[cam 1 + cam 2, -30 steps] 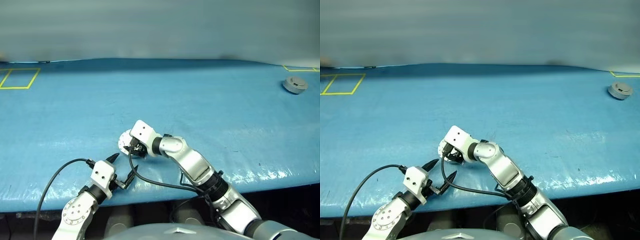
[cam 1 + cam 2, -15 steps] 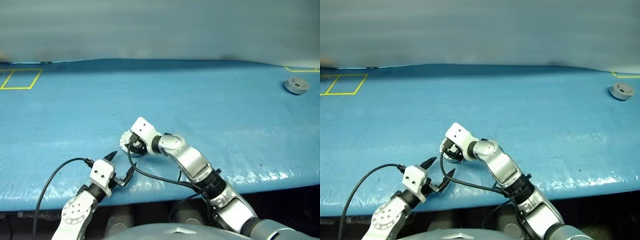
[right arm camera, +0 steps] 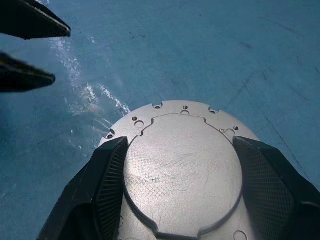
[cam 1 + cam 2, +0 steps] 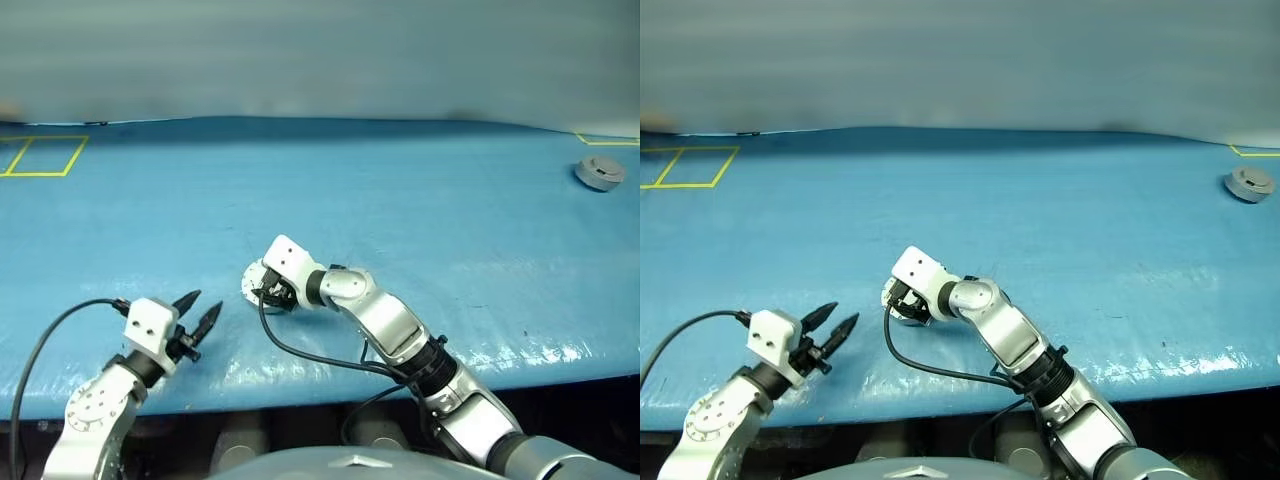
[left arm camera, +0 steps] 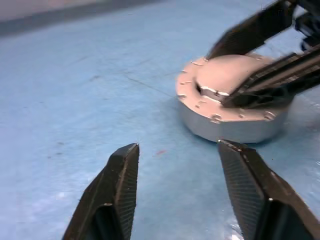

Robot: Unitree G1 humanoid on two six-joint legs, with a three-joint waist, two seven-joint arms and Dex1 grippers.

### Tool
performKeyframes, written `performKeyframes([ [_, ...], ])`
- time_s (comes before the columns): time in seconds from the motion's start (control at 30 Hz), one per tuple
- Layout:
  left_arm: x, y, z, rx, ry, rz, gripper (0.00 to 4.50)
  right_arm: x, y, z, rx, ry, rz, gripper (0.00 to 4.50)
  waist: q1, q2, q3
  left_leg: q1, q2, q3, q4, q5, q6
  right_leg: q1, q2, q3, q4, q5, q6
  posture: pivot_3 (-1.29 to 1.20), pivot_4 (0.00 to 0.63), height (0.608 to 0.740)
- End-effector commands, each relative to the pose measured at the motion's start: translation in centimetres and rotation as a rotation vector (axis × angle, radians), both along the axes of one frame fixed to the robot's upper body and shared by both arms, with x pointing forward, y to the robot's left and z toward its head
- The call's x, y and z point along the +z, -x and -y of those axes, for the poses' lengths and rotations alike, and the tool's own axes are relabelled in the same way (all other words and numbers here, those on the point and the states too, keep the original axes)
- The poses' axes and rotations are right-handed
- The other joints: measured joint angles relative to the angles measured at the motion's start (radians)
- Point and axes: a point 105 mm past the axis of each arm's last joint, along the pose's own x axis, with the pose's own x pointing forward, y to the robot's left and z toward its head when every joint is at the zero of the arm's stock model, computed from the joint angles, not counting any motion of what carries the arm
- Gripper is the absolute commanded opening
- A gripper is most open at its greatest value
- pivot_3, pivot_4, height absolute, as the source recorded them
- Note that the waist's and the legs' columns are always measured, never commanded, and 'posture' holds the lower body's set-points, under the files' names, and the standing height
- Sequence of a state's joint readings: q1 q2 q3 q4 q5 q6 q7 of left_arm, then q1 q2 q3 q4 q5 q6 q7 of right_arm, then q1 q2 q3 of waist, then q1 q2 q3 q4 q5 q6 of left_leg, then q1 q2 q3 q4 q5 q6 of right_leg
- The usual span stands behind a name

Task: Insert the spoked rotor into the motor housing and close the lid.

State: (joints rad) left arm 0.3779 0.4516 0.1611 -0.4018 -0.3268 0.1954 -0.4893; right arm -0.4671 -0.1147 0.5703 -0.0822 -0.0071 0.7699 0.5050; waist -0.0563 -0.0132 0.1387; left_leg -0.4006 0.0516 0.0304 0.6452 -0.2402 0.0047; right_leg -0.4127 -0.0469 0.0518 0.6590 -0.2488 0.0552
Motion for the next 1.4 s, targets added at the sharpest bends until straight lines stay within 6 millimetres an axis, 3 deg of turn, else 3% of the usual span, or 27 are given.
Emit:
performKeyframes([
  [0.03, 1.1, -1.9, -0.6, 0.020, -0.027, -0.009, 1.36, -5.0, -0.3, 3.3, -0.114, 0.162, -0.130, 3.04, 0.003, -0.001, 0.000, 0.000, 0.000, 0.000, 0.000, 0.000, 0.000, 0.000, 0.002, -0.002, 0.000, 0.000, 0.000, 0.00, 0.150, 0.740],
  [0.17, 2.3, -5.7, 1.3, -0.012, 0.141, -0.051, 0.01, -5.1, -0.4, 3.2, -0.110, 0.161, -0.128, 3.04, 0.008, -0.004, -0.002, 0.000, -0.001, 0.000, 0.002, 0.002, 0.003, 0.002, 0.001, -0.005, 0.000, 0.000, 0.000, 0.00, 0.150, 0.740],
  [0.27, 2.2, -7.6, 2.2, -0.020, 0.224, -0.118, 0.01, -5.1, -0.4, 3.2, -0.111, 0.158, -0.126, 3.04, 0.008, -0.009, -0.005, 0.001, -0.005, -0.001, 0.002, 0.002, 0.004, 0.003, 0.003, -0.006, 0.000, 0.001, 0.001, 0.00, 0.150, 0.740],
  [0.43, 1.3, -8.9, 3.1, -0.045, 0.253, -0.208, 0.01, -4.9, -0.5, 3.1, -0.118, 0.147, -0.120, 3.04, 0.005, -0.010, -0.005, 0.003, -0.006, -0.002, 0.000, 0.002, 0.004, 0.003, 0.004, -0.006, 0.000, 0.001, 0.001, 0.00, 0.150, 0.740],
  [0.8, 1.0, -7.8, 5.2, -0.162, 0.268, -0.240, 0.01, -4.7, -0.5, 2.9, -0.131, 0.134, -0.120, 3.04, 0.007, -0.009, -0.005, 0.003, -0.005, -0.007, 0.000, 0.002, 0.004, 0.004, 0.002, -0.007, 0.000, 0.001, 0.000, 0.00, 0.150, 0.740],
  [1.17, -1.2, -6.3, 6.4, -0.239, 0.172, -0.340, 0.01, -4.6, -0.4, 2.6, -0.123, 0.129, -0.121, 3.04, 0.009, -0.008, -0.005, 0.003, -0.004, -0.008, -0.001, 0.002, 0.003, 0.004, 0.000, -0.007, 0.000, 0.001, 0.000, 0.00, 0.150, 0.740],
  [1.33, -1.1, -6.1, 7.0, -0.266, 0.182, -0.335, 0.01, -4.7, -0.1, 3.0, -0.127, 0.113, -0.142, 3.04, 0.010, -0.008, -0.005, 0.003, -0.005, -0.008, -0.003, 0.002, 0.003, 0.003, -0.008, -0.010, -0.001, 0.001, 0.000, 0.00, 0.150, 0.740],
  [1.4, -1.0, -6.1, 7.1, -0.278, 0.173, -0.331, 0.00, -4.7, 0.1, 3.5, -0.140, 0.105, -0.148, 3.79, 0.012, -0.008, -0.005, 0.003, -0.005, -0.008, -0.004, 0.002, 0.003, 0.003, -0.009, -0.010, -0.002, 0.001, 0.000, 0.00, 0.150, 0.740],
])
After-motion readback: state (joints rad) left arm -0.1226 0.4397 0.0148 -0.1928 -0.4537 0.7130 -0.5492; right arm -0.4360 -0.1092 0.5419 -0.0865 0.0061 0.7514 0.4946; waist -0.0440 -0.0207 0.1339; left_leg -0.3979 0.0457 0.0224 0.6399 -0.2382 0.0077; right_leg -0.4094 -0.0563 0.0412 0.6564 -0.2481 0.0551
